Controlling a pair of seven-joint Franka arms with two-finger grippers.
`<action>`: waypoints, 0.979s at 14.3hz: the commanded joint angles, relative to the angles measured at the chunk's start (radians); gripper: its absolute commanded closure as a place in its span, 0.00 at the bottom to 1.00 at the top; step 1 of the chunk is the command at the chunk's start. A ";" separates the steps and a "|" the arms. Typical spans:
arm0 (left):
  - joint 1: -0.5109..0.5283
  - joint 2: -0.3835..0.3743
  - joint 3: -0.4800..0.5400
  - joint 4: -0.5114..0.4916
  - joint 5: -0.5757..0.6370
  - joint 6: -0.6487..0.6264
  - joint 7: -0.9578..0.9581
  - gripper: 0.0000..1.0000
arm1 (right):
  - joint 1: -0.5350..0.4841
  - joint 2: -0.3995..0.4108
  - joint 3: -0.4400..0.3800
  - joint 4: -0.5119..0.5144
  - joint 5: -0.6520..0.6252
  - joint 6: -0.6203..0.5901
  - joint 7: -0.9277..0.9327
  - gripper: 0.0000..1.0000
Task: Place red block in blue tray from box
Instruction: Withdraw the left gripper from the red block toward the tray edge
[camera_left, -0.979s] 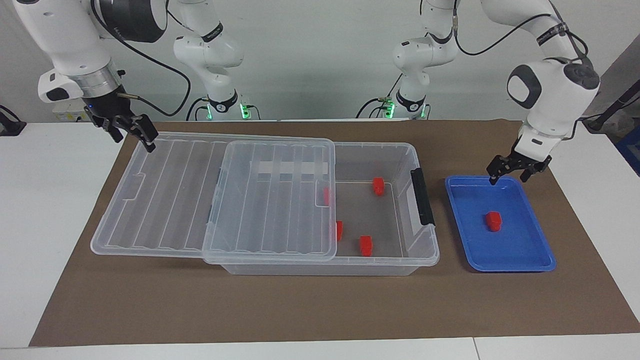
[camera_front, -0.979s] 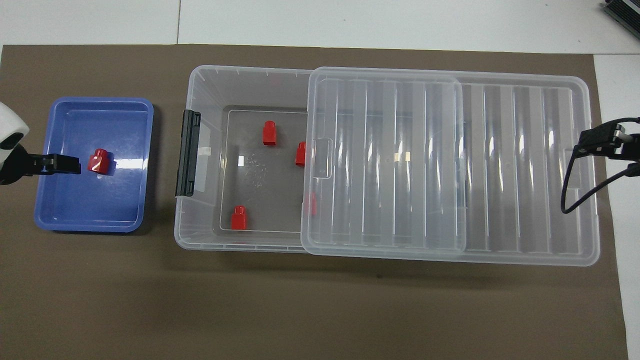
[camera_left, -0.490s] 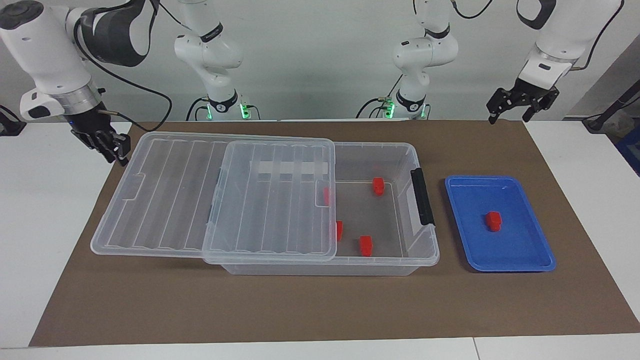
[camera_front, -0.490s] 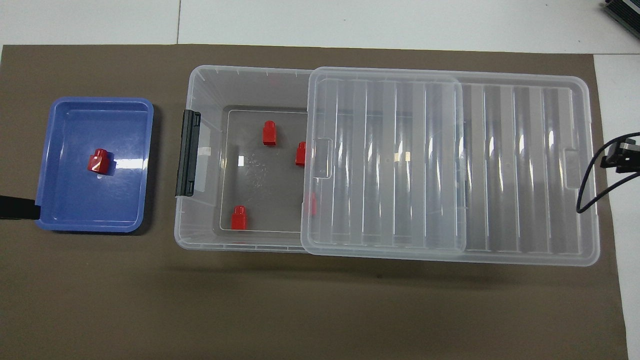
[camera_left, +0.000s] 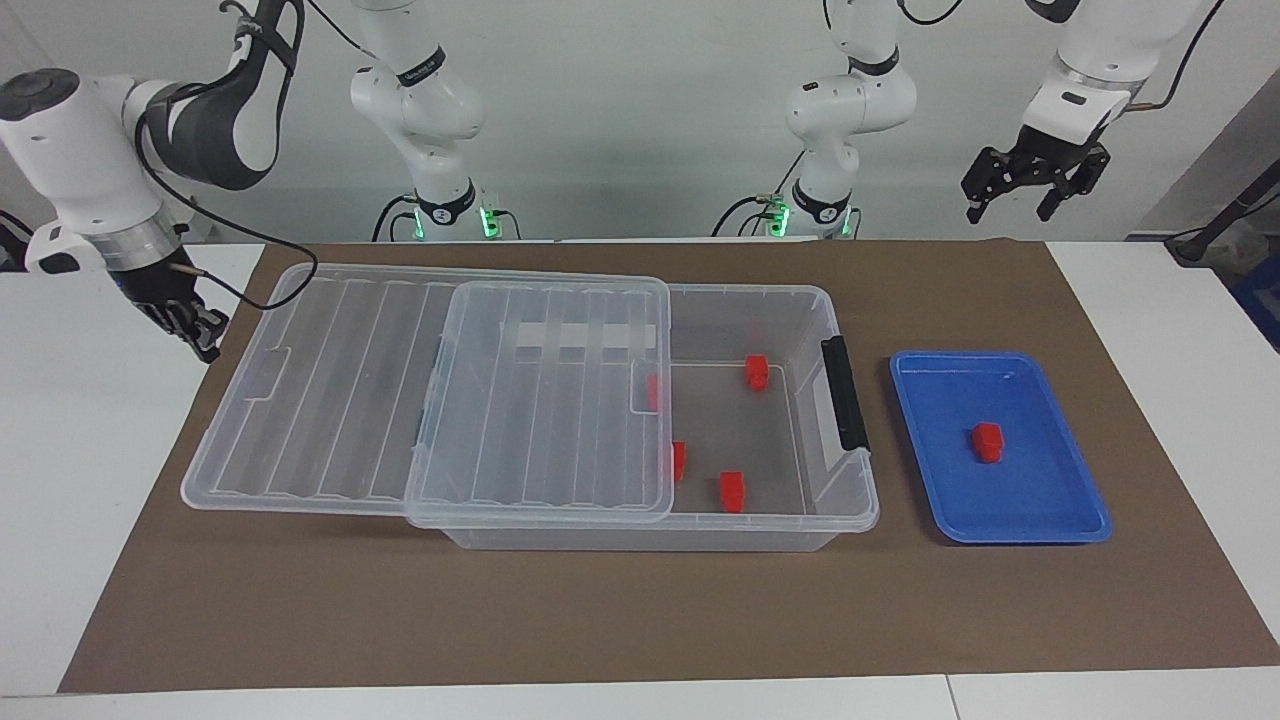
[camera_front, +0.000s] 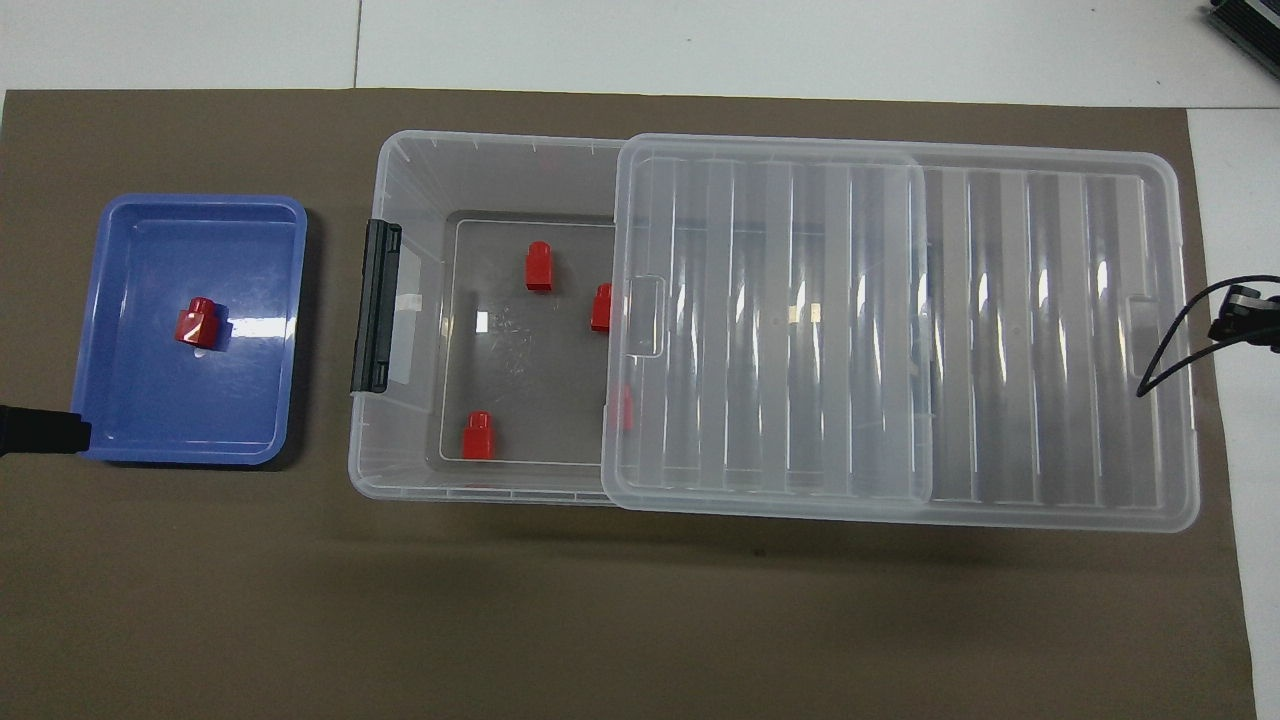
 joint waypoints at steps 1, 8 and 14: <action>-0.012 0.020 -0.019 0.028 0.009 0.013 -0.008 0.00 | -0.003 0.002 0.007 0.000 0.017 0.005 -0.027 1.00; -0.252 0.275 0.162 0.322 0.059 -0.193 -0.023 0.00 | 0.048 -0.022 0.019 0.011 0.019 -0.084 -0.044 1.00; -0.283 0.273 0.168 0.196 0.058 -0.068 -0.073 0.00 | 0.144 -0.033 0.024 0.014 0.051 -0.110 -0.072 1.00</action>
